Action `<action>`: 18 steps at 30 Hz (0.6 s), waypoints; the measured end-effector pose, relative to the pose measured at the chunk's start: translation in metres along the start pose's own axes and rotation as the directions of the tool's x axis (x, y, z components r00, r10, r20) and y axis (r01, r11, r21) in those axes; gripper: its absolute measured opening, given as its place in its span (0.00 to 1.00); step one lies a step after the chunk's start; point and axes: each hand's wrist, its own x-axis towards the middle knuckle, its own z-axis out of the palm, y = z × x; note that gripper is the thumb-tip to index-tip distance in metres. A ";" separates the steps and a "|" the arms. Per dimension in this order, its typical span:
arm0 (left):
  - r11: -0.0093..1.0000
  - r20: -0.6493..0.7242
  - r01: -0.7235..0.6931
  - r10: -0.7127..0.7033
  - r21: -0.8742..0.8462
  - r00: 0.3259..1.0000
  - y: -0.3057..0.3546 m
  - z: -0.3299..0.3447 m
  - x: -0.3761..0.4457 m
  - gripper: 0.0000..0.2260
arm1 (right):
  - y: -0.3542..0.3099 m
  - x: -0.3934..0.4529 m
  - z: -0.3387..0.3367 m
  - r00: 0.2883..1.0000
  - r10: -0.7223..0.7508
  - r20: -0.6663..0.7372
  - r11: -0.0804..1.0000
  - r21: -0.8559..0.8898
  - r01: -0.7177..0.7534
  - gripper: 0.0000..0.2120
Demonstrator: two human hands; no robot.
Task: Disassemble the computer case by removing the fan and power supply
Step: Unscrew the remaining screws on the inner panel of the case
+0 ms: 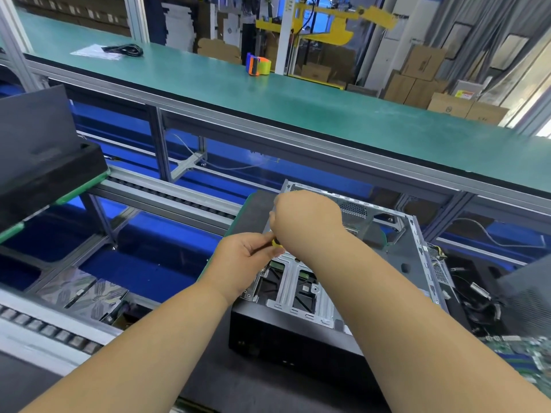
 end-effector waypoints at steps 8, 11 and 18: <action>0.989 -0.026 0.064 -0.068 -0.133 0.997 0.001 -0.001 0.001 0.10 | 0.006 0.004 0.005 0.983 -0.167 -0.071 0.974 0.141 0.175 0.08; 0.978 0.093 0.074 -0.057 -0.194 0.994 0.005 -0.009 0.006 0.09 | 0.009 0.005 0.004 0.978 -0.199 -0.064 0.962 0.177 0.208 0.11; 0.996 0.069 0.054 -0.049 -0.074 0.996 0.009 -0.013 0.014 0.08 | 0.010 0.001 0.005 0.979 -0.167 -0.116 0.957 0.221 0.189 0.08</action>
